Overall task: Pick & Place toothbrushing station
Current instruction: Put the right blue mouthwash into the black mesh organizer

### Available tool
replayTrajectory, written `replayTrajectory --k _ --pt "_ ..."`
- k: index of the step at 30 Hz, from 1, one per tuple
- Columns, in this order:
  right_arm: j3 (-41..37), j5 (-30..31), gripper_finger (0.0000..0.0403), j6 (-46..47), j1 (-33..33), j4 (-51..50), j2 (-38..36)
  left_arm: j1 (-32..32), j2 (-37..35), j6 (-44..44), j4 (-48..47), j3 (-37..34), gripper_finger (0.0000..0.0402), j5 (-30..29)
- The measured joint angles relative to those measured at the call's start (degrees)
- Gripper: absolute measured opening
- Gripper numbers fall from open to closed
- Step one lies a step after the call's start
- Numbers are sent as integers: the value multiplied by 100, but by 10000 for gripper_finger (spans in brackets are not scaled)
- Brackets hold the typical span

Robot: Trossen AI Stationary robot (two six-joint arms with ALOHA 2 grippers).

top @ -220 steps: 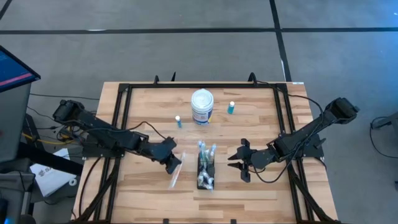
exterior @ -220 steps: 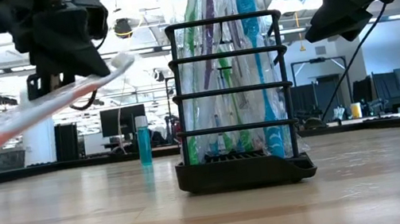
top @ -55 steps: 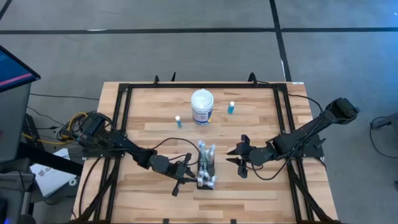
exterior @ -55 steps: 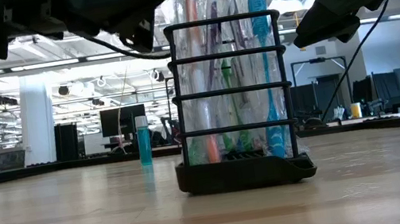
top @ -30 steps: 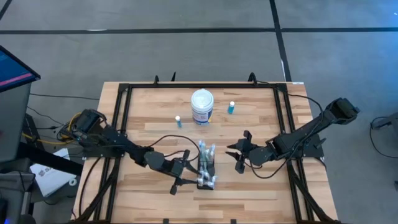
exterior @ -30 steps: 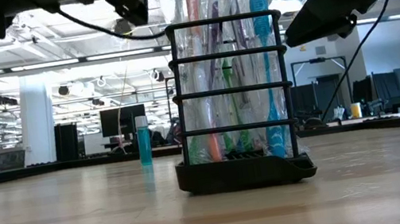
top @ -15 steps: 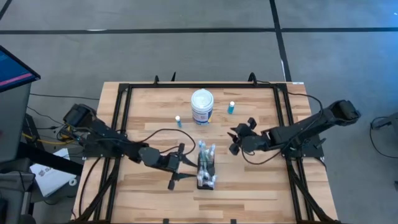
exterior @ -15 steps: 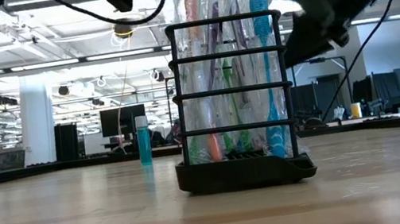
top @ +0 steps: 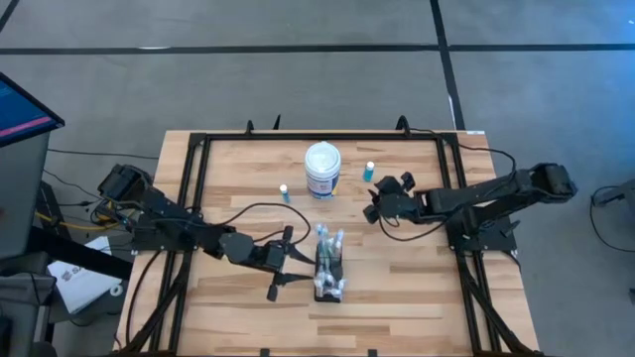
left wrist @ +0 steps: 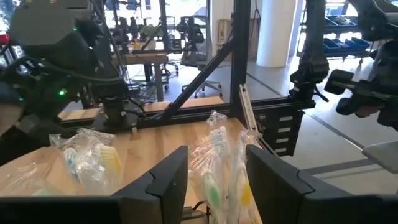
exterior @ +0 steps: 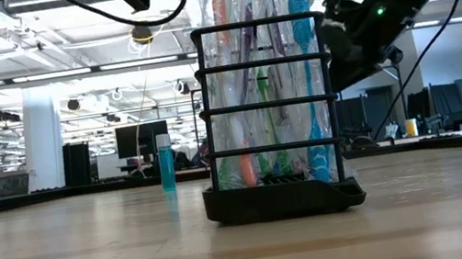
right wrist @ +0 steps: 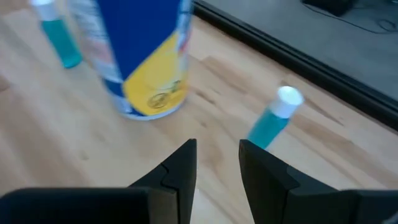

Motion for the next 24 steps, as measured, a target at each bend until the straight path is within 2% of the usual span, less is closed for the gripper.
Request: replayTrajectory --k 6,15,20,24 --pt "-2 -169 111 -3 -565 -36 0 99 0 0 2 0 153 -15" --pt "0 -1267 113 -575 -1483 320 0 140 -11 -1 11 0 153 -39" --pt "-2 -1639 141 -774 -1835 438 0 140 -11 -2 9 0 153 -39" --pt "-2 -1714 174 -774 -2035 362 0 140 -11 -2 10 0 153 -37"
